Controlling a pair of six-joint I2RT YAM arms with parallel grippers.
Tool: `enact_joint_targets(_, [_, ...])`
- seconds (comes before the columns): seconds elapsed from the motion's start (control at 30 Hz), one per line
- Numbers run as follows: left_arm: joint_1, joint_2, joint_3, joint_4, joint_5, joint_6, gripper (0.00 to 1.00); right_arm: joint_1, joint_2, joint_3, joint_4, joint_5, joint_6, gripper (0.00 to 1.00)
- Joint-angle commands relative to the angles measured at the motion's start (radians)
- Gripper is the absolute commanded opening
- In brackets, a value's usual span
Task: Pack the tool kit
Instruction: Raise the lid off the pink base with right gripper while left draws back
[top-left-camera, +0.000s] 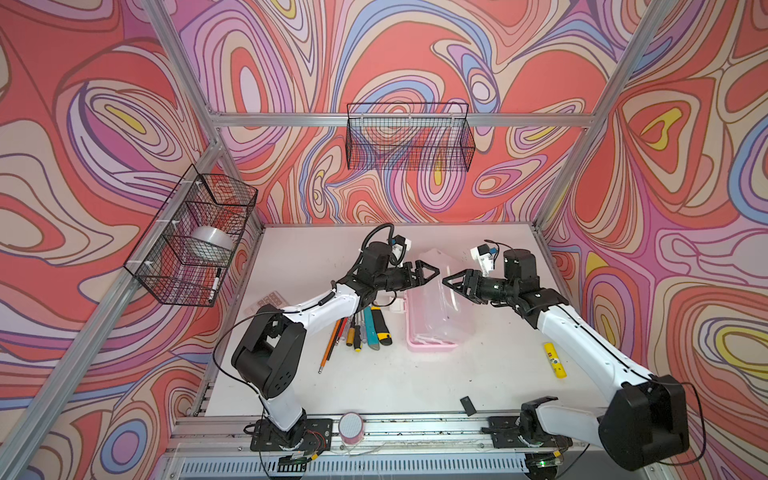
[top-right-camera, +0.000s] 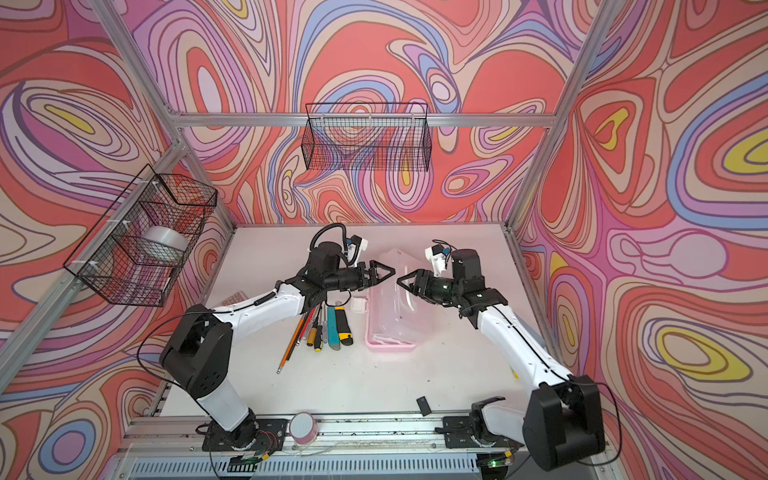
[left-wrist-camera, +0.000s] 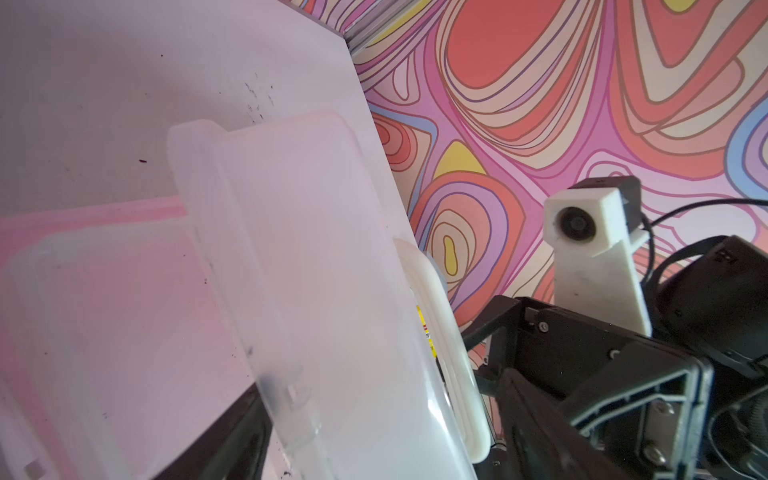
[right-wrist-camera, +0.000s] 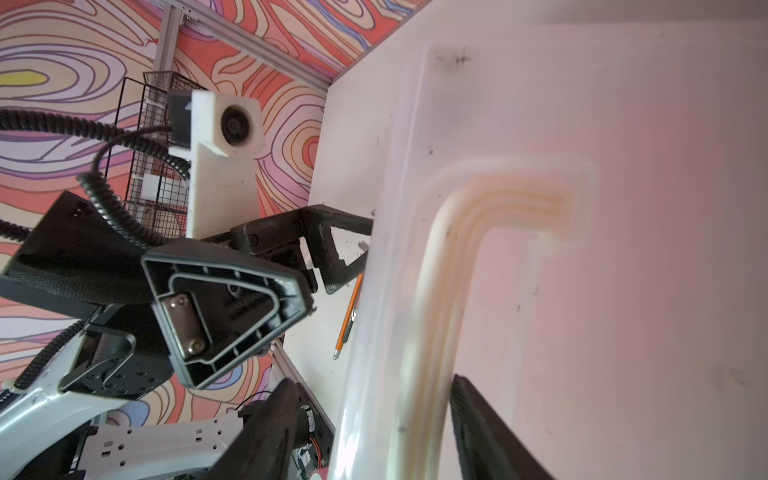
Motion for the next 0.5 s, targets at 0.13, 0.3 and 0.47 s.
enact_joint_targets(0.13, [-0.043,0.027,0.085,-0.020,-0.011,0.012,0.83,-0.022,-0.127,0.104,-0.218,0.221,-0.073,0.63])
enact_joint_targets(0.3, [-0.082,0.077,0.162,-0.059,-0.019,0.019,0.83,-0.021,-0.170,0.109,-0.300,0.325,-0.106,0.63])
enact_joint_targets(0.47, [-0.124,0.142,0.264,-0.110,-0.034,0.028,0.83,-0.022,-0.236,0.122,-0.387,0.446,-0.149,0.63])
